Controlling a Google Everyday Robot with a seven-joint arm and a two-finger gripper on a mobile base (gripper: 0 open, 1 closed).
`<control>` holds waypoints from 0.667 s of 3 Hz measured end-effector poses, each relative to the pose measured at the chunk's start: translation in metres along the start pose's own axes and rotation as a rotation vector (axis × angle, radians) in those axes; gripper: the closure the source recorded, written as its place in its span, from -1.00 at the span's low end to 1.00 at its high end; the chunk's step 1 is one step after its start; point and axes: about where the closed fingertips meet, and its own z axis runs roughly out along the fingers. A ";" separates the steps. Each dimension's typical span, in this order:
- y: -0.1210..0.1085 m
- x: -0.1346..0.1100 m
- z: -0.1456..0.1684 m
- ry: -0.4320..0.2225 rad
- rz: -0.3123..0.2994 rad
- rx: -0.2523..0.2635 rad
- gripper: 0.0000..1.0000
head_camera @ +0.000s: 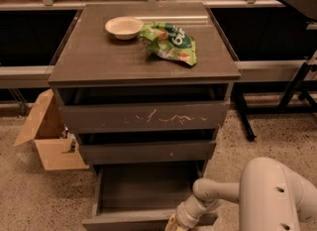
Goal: Close bottom drawer
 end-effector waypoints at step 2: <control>-0.006 0.009 -0.005 -0.005 -0.002 0.055 -0.78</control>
Offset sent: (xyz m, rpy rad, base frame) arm 0.0166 -0.0148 -0.0047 0.0101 -0.0622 -0.0447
